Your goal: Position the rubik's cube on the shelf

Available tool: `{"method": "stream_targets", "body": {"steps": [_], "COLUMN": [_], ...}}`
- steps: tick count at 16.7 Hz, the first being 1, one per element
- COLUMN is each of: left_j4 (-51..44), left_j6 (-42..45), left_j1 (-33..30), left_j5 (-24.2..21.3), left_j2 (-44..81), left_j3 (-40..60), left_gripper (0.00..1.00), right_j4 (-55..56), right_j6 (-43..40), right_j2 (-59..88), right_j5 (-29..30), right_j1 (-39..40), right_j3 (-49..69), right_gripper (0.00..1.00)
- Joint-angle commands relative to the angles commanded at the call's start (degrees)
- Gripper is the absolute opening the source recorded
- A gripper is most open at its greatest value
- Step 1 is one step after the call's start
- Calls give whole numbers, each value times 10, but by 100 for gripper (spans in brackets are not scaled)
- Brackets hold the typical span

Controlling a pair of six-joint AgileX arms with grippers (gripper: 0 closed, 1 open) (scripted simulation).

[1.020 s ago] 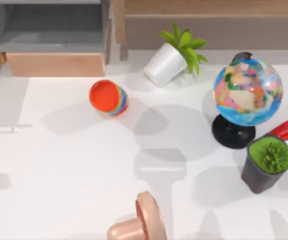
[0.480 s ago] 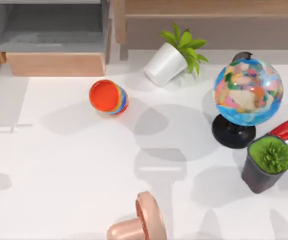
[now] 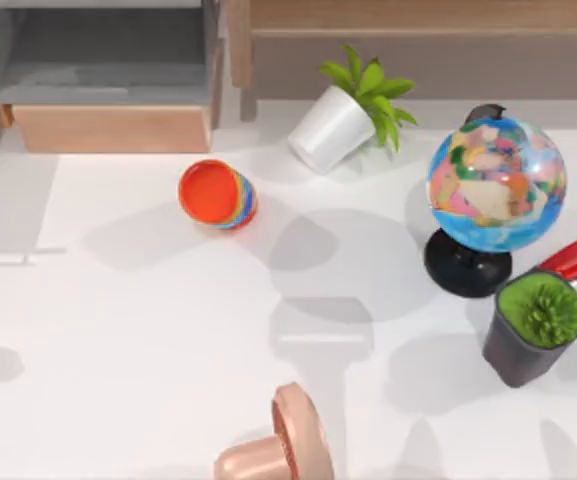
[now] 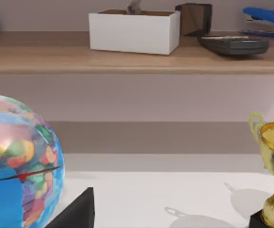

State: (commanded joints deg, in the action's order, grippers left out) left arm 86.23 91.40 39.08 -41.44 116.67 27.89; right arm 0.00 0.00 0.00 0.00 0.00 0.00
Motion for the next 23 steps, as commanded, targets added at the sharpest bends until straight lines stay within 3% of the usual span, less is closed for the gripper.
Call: {"method": "stream_targets", "body": {"steps": [16,19,23], "left_j4": [19,-10,-126], "left_j6": [2,-11,-65], "left_j1": [25,43,90], "left_j5": [-27,-10,46], "left_j2": [-10,-16,-30], "left_j3": [-33,-9,80], "left_gripper": [100,100,100], "right_j4": [0,0,0], "right_j6": [0,0,0], "right_j2": [0,0,0], "right_j5": [0,0,0], "right_j1": [0,0,0], "right_j3": [0,0,0], "right_gripper": [100,100,100]}}
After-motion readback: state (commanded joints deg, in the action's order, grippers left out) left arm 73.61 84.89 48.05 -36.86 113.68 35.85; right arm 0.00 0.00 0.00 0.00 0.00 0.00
